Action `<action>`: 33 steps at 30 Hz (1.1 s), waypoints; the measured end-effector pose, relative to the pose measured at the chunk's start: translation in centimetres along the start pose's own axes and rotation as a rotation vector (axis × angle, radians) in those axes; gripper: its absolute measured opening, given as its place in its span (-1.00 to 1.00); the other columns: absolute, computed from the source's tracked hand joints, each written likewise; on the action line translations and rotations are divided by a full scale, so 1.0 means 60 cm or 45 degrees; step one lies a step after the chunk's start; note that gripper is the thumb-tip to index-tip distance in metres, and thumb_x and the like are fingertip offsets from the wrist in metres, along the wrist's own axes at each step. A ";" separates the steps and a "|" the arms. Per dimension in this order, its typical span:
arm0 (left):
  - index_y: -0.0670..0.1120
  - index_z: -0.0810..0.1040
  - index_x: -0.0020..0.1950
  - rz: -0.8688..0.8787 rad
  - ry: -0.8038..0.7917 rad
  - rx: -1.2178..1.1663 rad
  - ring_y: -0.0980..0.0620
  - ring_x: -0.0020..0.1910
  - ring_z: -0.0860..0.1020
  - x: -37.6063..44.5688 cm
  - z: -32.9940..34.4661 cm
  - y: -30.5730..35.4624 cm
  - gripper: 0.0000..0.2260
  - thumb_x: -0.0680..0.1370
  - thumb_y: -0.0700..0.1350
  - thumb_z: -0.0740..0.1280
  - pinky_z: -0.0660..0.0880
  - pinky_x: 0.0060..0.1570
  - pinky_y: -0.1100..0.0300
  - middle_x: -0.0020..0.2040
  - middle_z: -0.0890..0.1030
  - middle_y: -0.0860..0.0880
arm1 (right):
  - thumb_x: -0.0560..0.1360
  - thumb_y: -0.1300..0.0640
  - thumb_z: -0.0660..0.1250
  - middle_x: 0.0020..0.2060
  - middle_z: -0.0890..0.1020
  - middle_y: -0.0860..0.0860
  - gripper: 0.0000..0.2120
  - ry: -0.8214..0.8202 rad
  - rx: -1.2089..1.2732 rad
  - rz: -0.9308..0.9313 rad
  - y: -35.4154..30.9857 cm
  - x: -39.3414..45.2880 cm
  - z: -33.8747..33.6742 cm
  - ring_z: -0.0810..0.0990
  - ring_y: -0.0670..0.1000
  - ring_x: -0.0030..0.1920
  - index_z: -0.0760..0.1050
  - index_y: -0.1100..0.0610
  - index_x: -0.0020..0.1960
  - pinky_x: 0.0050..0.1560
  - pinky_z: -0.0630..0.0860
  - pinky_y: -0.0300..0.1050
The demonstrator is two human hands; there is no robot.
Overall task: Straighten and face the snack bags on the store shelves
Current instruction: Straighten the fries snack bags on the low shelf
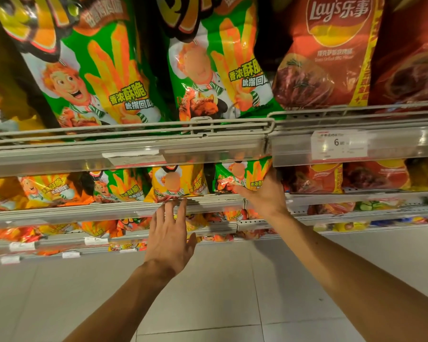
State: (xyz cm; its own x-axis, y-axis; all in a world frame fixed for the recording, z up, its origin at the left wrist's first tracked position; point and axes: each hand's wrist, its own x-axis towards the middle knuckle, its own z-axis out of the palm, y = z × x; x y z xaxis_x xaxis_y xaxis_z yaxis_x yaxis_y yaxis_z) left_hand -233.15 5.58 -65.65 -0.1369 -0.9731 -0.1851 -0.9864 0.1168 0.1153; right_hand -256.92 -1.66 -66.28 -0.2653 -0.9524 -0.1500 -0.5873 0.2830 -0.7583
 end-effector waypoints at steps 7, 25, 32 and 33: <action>-0.12 0.24 0.55 -0.079 0.141 -0.499 -0.10 0.42 0.32 -0.022 -0.019 -0.018 -0.42 0.58 -0.04 0.36 0.33 0.41 0.03 0.44 0.35 -0.10 | 0.49 0.04 0.51 0.30 0.54 0.07 -0.48 0.251 0.039 -0.049 0.008 -0.084 -0.004 0.46 0.06 0.34 0.48 0.15 0.39 0.36 0.44 0.02; -0.04 0.32 0.30 -0.223 0.548 -1.229 0.34 -0.10 0.53 0.042 -0.100 -0.261 -0.44 0.43 -0.05 0.56 0.41 -0.14 0.57 0.01 0.51 0.09 | 0.31 -0.09 0.64 0.29 0.52 0.16 -0.15 0.144 0.177 -0.303 -0.166 -0.110 0.155 0.47 0.13 0.35 0.40 0.26 0.44 0.41 0.38 -0.16; 0.06 0.44 -0.05 -0.081 0.244 -1.378 0.35 -0.23 0.62 0.103 -0.113 -0.293 -0.61 0.35 -0.21 0.60 0.49 -0.26 0.50 -0.24 0.65 0.16 | 0.32 0.12 0.67 0.16 0.62 0.00 -0.25 -0.105 0.389 -0.119 -0.187 -0.050 0.171 0.58 -0.08 0.25 0.31 0.07 0.35 0.35 0.46 -0.16; 0.02 0.47 -0.06 -0.076 0.202 -1.398 0.35 -0.22 0.62 0.110 -0.111 -0.297 -0.63 0.34 -0.22 0.60 0.50 -0.25 0.50 -0.25 0.66 0.17 | 0.35 0.19 0.65 0.11 0.63 -0.04 -0.31 -0.143 0.418 -0.134 -0.185 -0.046 0.171 0.62 -0.19 0.18 0.33 0.06 0.32 0.23 0.51 -0.28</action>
State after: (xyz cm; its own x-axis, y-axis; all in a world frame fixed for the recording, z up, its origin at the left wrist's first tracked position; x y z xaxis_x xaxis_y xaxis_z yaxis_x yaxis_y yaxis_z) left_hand -215.86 -4.28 -62.44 -0.0010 -0.9949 -0.1012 -0.3643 -0.0939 0.9265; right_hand -241.81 -3.31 -63.98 -0.1200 -0.9860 -0.1156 -0.3253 0.1491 -0.9338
